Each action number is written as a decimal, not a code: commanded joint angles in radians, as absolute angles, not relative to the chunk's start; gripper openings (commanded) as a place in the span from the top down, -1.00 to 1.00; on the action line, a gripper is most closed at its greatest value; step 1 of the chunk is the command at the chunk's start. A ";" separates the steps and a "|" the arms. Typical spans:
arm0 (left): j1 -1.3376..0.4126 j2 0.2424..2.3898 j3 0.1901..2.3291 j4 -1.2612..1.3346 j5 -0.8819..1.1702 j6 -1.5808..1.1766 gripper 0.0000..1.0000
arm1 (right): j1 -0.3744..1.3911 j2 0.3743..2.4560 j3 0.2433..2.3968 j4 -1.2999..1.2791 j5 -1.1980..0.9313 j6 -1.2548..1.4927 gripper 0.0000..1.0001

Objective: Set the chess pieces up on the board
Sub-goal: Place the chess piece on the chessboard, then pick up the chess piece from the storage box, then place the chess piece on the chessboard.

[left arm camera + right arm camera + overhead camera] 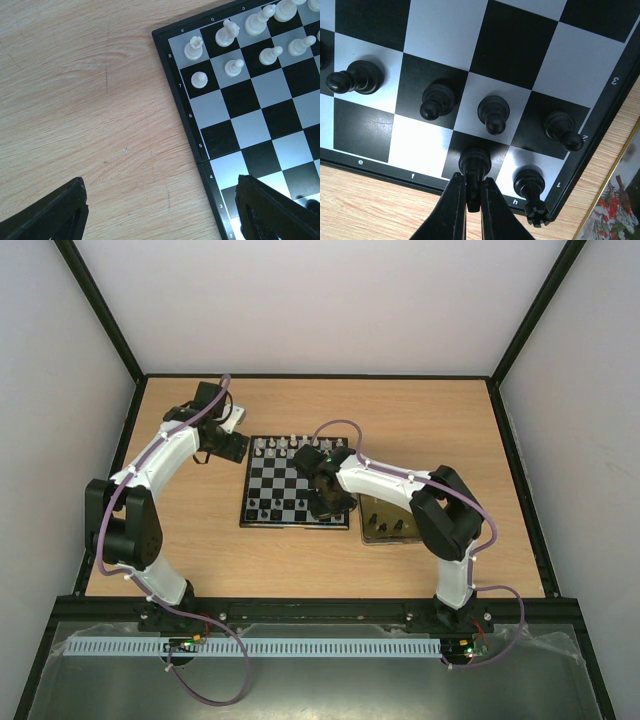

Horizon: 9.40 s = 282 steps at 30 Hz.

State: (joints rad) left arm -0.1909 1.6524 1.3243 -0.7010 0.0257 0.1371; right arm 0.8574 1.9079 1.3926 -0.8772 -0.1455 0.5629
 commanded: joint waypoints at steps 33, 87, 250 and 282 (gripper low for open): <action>-0.186 1.644 1.321 -0.705 0.040 0.133 -0.63 | 0.853 1.906 1.414 -0.897 -0.124 0.568 0.66; -0.195 1.667 1.358 -0.727 0.066 0.132 -0.63 | 0.429 1.440 1.059 -1.002 -0.081 0.563 0.50; -0.041 1.677 1.385 -0.690 -0.039 0.063 -0.99 | 0.971 2.125 1.869 -1.180 -0.034 0.531 0.88; -0.039 1.677 1.376 -0.689 -0.040 0.066 -0.99 | 0.970 2.168 1.859 -1.131 -0.041 0.522 0.88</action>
